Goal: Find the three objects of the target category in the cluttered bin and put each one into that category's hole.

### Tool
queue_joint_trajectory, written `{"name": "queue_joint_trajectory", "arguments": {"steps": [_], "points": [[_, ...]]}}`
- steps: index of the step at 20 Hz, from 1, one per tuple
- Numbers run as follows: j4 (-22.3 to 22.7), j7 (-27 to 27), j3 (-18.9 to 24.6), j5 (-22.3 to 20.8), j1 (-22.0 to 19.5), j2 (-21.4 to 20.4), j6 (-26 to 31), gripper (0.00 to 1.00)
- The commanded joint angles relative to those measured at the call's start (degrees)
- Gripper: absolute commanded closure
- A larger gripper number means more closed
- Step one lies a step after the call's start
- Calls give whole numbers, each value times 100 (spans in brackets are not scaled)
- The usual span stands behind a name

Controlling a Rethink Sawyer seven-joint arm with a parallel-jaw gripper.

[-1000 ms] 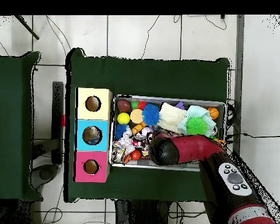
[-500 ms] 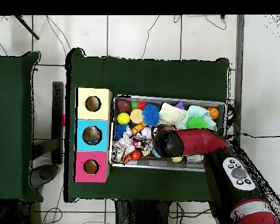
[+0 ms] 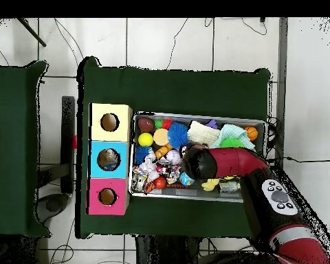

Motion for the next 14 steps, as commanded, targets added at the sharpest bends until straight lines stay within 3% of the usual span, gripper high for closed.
{"name": "queue_joint_trajectory", "arguments": {"steps": [1,4,5,14], "points": [[-631,-122,362,-58,-131,679,-7,0],[-693,-247,441,-80,-164,684,42,0],[-679,-298,503,-98,-210,698,6,100],[-595,-131,529,-170,-242,680,-260,100]]}}
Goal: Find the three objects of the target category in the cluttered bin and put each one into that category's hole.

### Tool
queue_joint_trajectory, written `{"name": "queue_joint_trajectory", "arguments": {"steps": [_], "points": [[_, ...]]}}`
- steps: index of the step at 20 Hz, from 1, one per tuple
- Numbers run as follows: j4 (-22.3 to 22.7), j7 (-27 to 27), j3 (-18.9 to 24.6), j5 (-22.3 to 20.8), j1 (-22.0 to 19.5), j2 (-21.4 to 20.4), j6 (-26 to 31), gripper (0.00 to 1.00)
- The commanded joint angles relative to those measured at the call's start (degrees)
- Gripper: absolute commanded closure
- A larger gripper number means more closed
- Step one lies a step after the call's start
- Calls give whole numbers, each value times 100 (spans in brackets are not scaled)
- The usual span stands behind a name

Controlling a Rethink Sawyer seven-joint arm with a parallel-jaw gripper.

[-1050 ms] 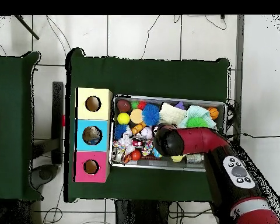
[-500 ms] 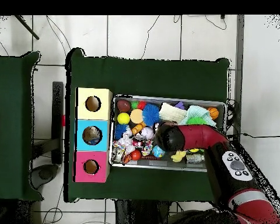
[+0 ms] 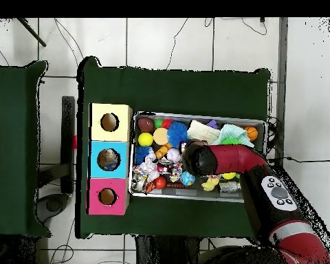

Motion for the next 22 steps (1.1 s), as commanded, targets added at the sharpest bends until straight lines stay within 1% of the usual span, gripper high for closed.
{"name": "queue_joint_trajectory", "arguments": {"steps": [1,2,3,5,7,9,11,13,16,19,22], "points": [[-402,-5,305,-168,-121,490,-347,100],[-371,107,219,-182,-52,446,-413,100],[-237,208,145,-148,-4,312,-377,100],[301,385,61,27,63,-219,-123,100],[1126,493,86,392,132,-1188,420,100],[1708,582,98,864,218,-2012,1016,100],[2046,615,67,1274,352,-2635,1486,100],[2245,693,-82,1591,573,-3139,1865,100],[2339,782,-298,1962,885,-3659,2437,100],[2384,768,-402,2244,1038,-3916,2775,100],[2554,714,-422,2452,1066,-4078,2668,100]]}}
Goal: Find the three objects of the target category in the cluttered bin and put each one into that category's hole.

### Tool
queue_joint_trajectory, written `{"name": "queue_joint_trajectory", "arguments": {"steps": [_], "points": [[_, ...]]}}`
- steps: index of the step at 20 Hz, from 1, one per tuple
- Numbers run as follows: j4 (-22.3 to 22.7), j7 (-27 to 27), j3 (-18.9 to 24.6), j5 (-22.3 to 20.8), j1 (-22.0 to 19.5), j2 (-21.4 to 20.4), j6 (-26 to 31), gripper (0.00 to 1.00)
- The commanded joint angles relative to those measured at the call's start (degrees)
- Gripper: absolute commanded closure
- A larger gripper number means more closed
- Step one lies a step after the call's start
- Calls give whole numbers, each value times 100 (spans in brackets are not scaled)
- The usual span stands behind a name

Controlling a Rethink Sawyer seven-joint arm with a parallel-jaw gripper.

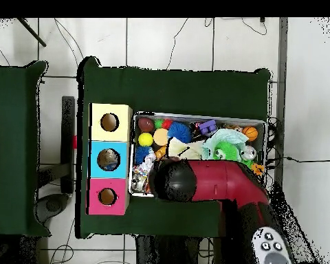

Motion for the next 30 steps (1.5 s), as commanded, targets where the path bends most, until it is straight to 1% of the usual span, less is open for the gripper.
{"name": "queue_joint_trajectory", "arguments": {"steps": [1,6,9,12,16,20,26,27,30], "points": [[873,726,-168,804,217,-1160,769,100],[1144,792,-345,1078,393,-1439,723,100],[1292,726,-413,1220,409,-1476,628,100],[1411,673,-472,1291,424,-1496,479,100],[1528,616,-515,1388,432,-1544,428,100],[1733,555,-547,1482,429,-1588,212,100],[2000,461,-660,1633,446,-1867,250,100],[2051,415,-700,1644,445,-1948,296,100],[2006,200,-873,1459,407,-2275,673,100]]}}
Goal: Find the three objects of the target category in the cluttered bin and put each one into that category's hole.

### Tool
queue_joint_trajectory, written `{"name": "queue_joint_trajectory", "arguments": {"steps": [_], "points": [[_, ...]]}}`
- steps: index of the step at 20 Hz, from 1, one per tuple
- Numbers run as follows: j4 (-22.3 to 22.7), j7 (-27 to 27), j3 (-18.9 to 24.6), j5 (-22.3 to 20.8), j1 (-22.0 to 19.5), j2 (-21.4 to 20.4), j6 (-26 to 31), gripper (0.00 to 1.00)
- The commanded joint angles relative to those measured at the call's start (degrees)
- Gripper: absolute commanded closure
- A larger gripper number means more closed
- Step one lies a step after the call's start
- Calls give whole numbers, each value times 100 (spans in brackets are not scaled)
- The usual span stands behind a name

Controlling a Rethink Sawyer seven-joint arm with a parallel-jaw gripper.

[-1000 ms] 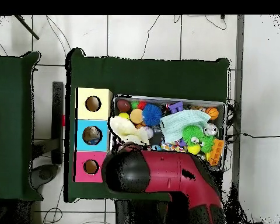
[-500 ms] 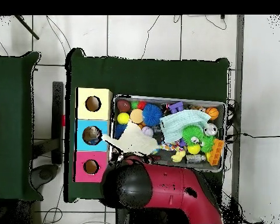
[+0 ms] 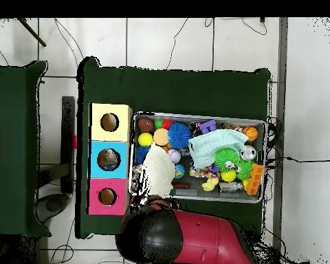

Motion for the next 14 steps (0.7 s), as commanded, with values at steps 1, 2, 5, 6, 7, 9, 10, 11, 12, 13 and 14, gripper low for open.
{"name": "queue_joint_trajectory", "arguments": {"steps": [1,2,5,6,7,9,10,11,12,13,14], "points": [[454,43,-312,36,-105,-618,490,100],[430,-125,-372,56,-183,-775,718,100],[123,-707,-522,-120,-462,-1163,1439,100],[39,-851,-545,-166,-552,-1238,1589,100],[-45,-995,-568,-211,-641,-1314,1739,100],[-172,-1221,-581,-250,-806,-1416,1896,100],[-231,-1351,-577,-250,-885,-1462,1915,100],[-294,-1401,-572,-269,-955,-1485,2015,100],[-356,-1480,-555,-284,-1025,-1503,2114,100],[-413,-1531,-540,-294,-1091,-1515,2210,100],[-419,-1577,-533,-275,-1141,-1518,2206,100]]}}
